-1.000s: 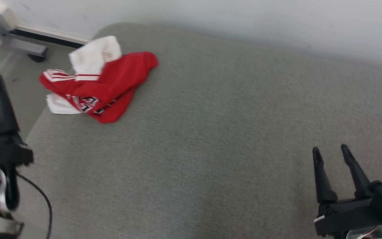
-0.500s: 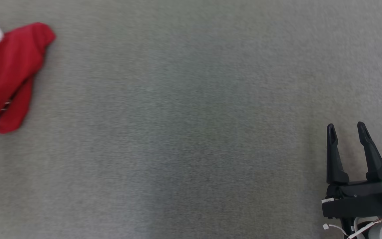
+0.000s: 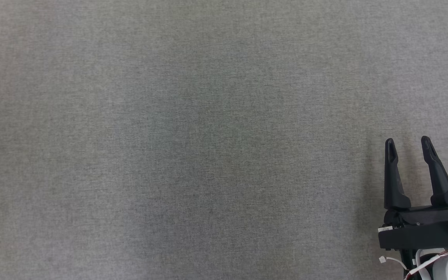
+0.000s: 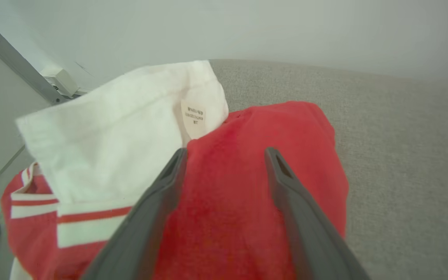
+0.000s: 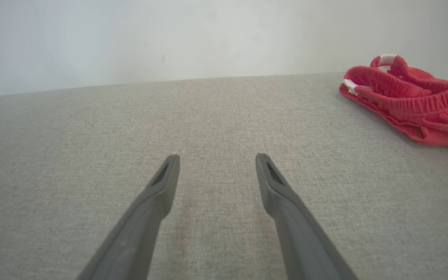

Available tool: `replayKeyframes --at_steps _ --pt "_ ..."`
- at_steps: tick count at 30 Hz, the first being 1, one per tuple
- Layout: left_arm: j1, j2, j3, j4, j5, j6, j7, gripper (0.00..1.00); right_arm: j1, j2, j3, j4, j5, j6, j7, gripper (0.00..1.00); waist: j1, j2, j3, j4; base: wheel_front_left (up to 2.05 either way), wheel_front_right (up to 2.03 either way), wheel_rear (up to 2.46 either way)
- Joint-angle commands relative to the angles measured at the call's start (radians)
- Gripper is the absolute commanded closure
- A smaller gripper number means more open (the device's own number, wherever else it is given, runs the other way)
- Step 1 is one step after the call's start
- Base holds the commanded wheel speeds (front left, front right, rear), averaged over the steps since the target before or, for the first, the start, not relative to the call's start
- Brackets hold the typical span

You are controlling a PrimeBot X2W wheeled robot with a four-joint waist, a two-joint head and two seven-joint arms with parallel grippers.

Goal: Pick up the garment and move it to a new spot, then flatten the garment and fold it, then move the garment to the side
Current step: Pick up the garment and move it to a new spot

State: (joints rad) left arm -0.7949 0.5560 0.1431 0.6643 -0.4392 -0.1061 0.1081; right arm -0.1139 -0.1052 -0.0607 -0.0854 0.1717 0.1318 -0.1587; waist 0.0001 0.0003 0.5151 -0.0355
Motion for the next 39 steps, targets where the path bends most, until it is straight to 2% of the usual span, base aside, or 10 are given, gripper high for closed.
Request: replayKeyframes --at_steps 1,15,16,17,18,22,29,33,39 --pt "-0.014 0.016 -0.004 0.021 -0.017 -0.006 0.014 0.00 -0.005 0.002 -0.001 -0.002 -0.005 -0.002 -0.001 0.00 -0.0001 -0.0003 -0.001 -0.006 0.00 0.00 0.00" --pt "-0.072 0.031 -0.094 0.228 -0.068 -0.024 0.238 0.02 0.001 0.009 0.003 -0.014 -0.010 -0.002 0.010 0.00 -0.0001 -0.0003 -0.015 -0.022 0.00 0.00 0.00" --pt "-0.076 0.032 -0.099 0.236 -0.070 -0.025 0.240 0.66 0.001 0.010 0.004 -0.015 -0.010 -0.002 0.010 0.00 -0.0001 -0.0003 -0.015 -0.024 0.00 0.00 0.00" --pt "-0.076 0.032 -0.099 0.236 -0.070 -0.025 0.240 0.66 0.001 0.010 0.004 -0.015 -0.010 -0.002 0.010 0.00 -0.0001 -0.0003 -0.015 -0.024 0.00 0.00 0.00" --pt "-0.083 0.039 -0.106 0.249 -0.062 -0.025 0.232 1.00 0.000 0.010 0.003 -0.014 -0.010 -0.002 0.011 0.00 -0.0001 -0.0003 -0.017 -0.025 0.00 0.00 0.00" --pt "-0.104 0.043 -0.115 0.256 -0.051 -0.025 0.188 1.00 -0.001 0.012 -0.001 -0.010 -0.012 -0.002 0.013 0.00 -0.0001 -0.0003 -0.025 -0.023 0.00 0.00 0.00" --pt "-0.158 0.038 -0.121 0.230 -0.013 0.000 -0.033 1.00 0.008 0.013 0.003 0.003 -0.004 -0.002 0.005 0.00 -0.0001 -0.0003 -0.077 -0.002 0.00 0.00 0.00" --pt "-0.195 0.021 -0.138 0.204 0.001 -0.004 -0.135 1.00 0.014 0.015 0.011 0.024 0.001 -0.002 0.001 0.00 -0.0001 -0.0003 -0.121 0.009 0.00 0.00 0.00" --pt "-0.260 -0.023 -0.192 0.106 0.036 -0.004 -0.188 1.00 0.025 0.019 0.021 0.073 0.017 -0.002 -0.017 0.00 -0.0001 -0.0003 -0.194 0.006 0.00 0.00 0.00"
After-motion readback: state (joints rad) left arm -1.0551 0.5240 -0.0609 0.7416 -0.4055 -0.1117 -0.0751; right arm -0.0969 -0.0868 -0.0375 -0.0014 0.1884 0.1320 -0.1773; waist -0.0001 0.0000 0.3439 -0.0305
